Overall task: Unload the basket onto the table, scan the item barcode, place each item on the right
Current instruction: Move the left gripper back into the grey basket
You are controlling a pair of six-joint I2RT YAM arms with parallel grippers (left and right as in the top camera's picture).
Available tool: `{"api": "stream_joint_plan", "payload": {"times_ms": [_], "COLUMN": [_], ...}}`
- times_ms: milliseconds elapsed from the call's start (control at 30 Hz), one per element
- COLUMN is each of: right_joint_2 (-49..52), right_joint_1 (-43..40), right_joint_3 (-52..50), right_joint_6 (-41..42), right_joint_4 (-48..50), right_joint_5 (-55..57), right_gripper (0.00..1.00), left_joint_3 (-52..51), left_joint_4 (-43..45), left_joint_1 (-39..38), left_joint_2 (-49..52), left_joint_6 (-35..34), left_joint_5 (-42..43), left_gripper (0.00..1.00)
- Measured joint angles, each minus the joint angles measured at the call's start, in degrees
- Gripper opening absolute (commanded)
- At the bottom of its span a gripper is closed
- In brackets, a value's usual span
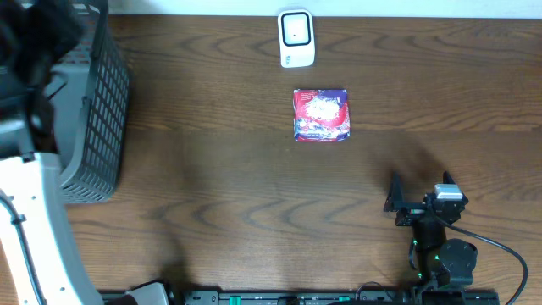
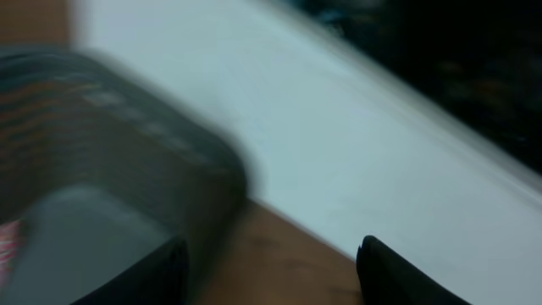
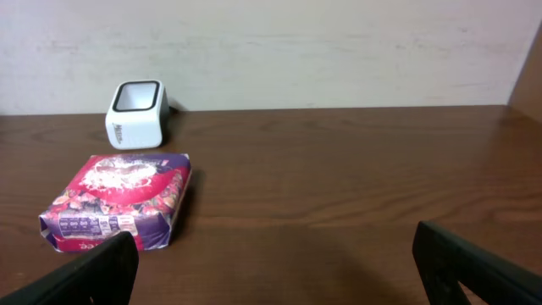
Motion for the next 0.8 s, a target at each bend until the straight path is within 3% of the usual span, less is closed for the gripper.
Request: {"api": "stream_joint_plan", "payload": {"times_ms": [300, 367, 700, 800], "right_joint_2": [0.0, 0.0, 0.0, 0.0], "right_joint_1": [0.0, 0.0, 0.0, 0.0], "right_joint_3": [0.0, 0.0, 0.0, 0.0], "right_joint_6": [0.0, 0.0, 0.0, 0.0], "right_joint_4": [0.0, 0.0, 0.0, 0.0], "right_joint_5": [0.0, 0.0, 0.0, 0.0], "right_gripper": [0.99, 0.99, 0.99, 0.99], "left_joint_3": [0.0, 0.0, 0.0, 0.0], "left_joint_4": [-12.3, -14.2, -19.7, -21.9], "left_joint_1": [13.8, 15.4, 18.1, 18.1], "left_joint_2": [4.2, 5.0, 13.4, 16.4], "left_joint_6": [2.7, 3.5, 5.4, 5.3], "left_joint_5": [-10.4, -11.4, -13.2, -14.0], "left_gripper": [0.77, 0.84, 1.0, 1.0]}}
